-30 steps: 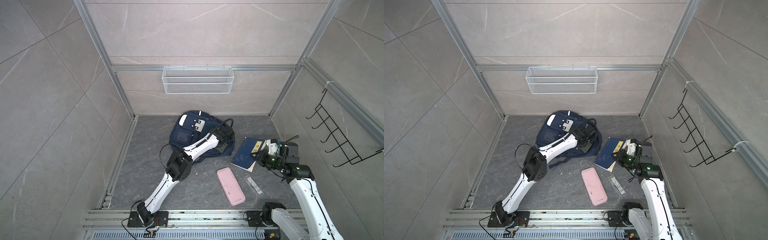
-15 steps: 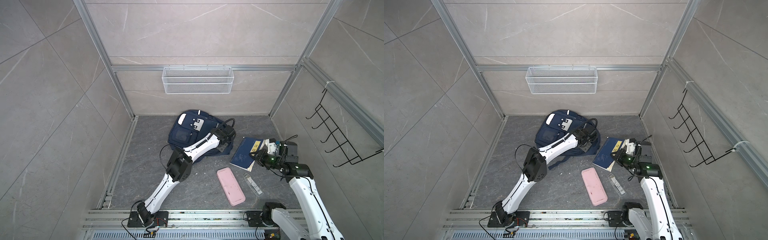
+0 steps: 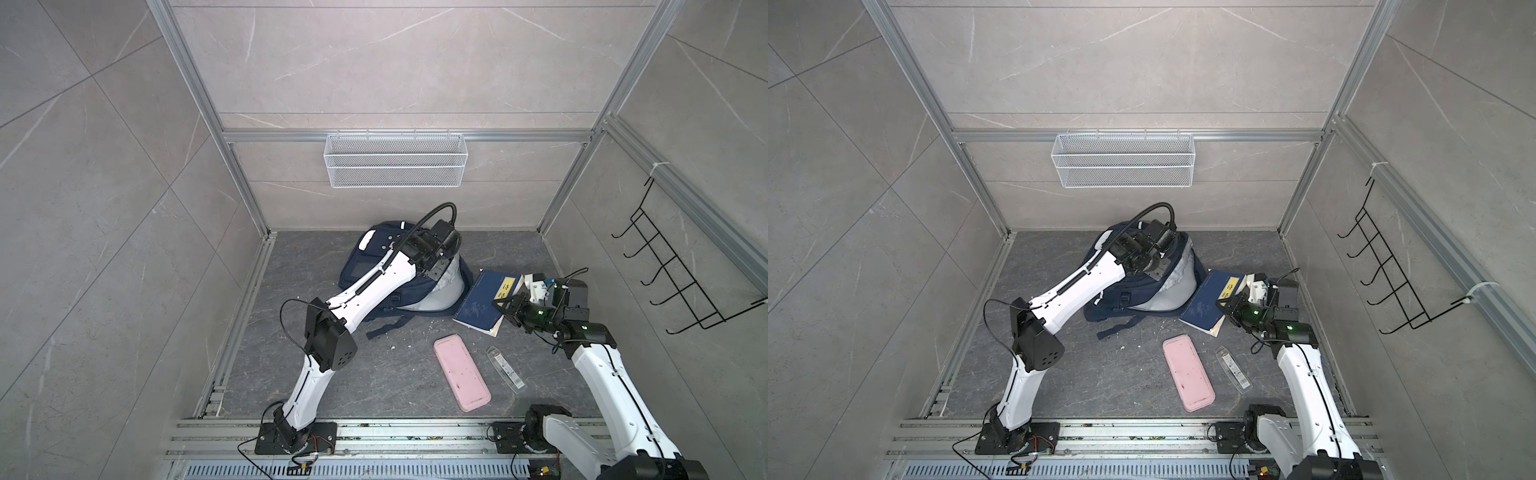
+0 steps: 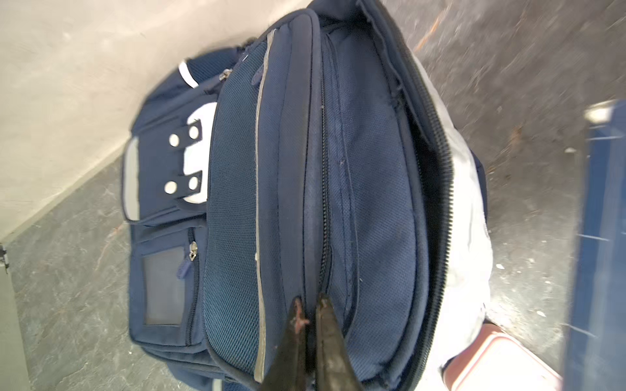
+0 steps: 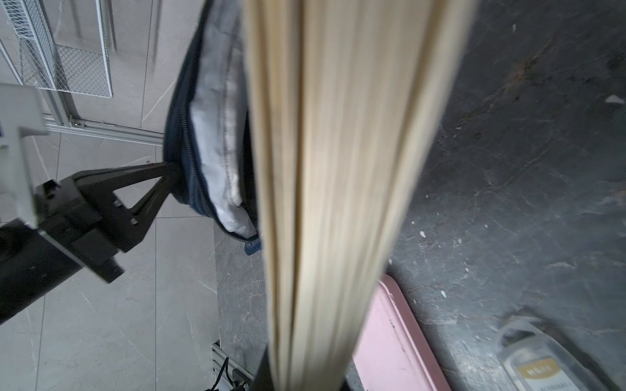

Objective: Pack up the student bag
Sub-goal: 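Grasp the backpack's main-compartment edge with the left gripper and pull it open, then lower the book into the backpack with the right gripper while the left holds it open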

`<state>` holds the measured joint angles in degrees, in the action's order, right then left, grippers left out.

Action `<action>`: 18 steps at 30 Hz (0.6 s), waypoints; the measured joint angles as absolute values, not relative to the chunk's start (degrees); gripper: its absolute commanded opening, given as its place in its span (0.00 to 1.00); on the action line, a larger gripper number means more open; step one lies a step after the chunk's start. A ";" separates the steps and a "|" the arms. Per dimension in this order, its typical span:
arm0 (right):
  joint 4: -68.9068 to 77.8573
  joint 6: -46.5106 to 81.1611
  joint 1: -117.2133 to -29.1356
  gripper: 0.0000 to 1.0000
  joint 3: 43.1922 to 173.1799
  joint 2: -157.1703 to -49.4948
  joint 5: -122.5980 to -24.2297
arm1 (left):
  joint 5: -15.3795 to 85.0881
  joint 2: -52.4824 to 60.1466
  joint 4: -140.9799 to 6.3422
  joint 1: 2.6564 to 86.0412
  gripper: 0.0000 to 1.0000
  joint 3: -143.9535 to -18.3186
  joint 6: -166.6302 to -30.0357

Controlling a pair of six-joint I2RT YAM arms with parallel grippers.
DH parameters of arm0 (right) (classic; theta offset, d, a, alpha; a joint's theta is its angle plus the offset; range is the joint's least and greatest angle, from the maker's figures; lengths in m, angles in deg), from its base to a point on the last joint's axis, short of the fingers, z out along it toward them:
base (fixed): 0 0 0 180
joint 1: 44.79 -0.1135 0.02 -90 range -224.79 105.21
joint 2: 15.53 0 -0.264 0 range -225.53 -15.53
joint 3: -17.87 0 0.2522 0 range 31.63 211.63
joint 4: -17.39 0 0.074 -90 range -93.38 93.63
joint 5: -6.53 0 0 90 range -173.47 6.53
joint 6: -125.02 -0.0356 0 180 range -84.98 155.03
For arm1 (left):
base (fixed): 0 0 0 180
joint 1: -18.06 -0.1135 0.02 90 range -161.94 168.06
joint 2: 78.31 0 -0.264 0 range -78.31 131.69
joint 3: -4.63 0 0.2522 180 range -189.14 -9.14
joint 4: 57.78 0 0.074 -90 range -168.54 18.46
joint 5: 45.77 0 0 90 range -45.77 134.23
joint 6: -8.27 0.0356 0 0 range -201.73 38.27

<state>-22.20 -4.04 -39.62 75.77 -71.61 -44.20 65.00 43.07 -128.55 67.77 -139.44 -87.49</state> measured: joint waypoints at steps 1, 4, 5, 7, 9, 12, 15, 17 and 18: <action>-21.13 -4.68 -39.62 0.00 75.42 -72.09 -43.83 | 64.80 41.85 -128.18 67.75 0.00 -138.43 -87.49; -16.78 -7.10 -39.75 0.00 74.13 -73.81 -42.85 | 63.34 39.23 -127.96 67.27 0.00 -136.51 -87.51; -15.36 -7.93 -39.97 0.00 73.83 -74.49 -42.69 | 62.84 38.79 -127.85 67.05 0.00 -136.09 -87.57; -12.08 -9.77 -41.15 0.00 73.41 -76.39 -42.54 | 61.44 38.04 -127.44 66.55 0.00 -134.80 -87.88; -8.82 -11.45 -43.16 0.00 73.35 -78.58 -42.67 | 60.08 37.48 -126.61 66.11 0.00 -133.43 -88.32; -4.30 -13.38 -47.14 0.00 73.35 -81.57 -43.46 | 57.94 36.71 -125.36 65.32 0.00 -131.76 -89.28; 0.47 -15.02 -51.03 0.00 73.35 -84.74 -44.42 | 55.78 35.51 -124.57 64.39 0.00 -130.32 -90.55; 4.03 -16.28 -52.69 0.00 73.35 -87.32 -44.72 | 54.55 34.83 -124.25 63.69 0.00 -129.93 -91.27; 6.32 -16.98 -53.35 0.00 73.35 -88.87 -44.79 | 54.03 34.53 -124.20 63.31 0.00 -129.84 -91.68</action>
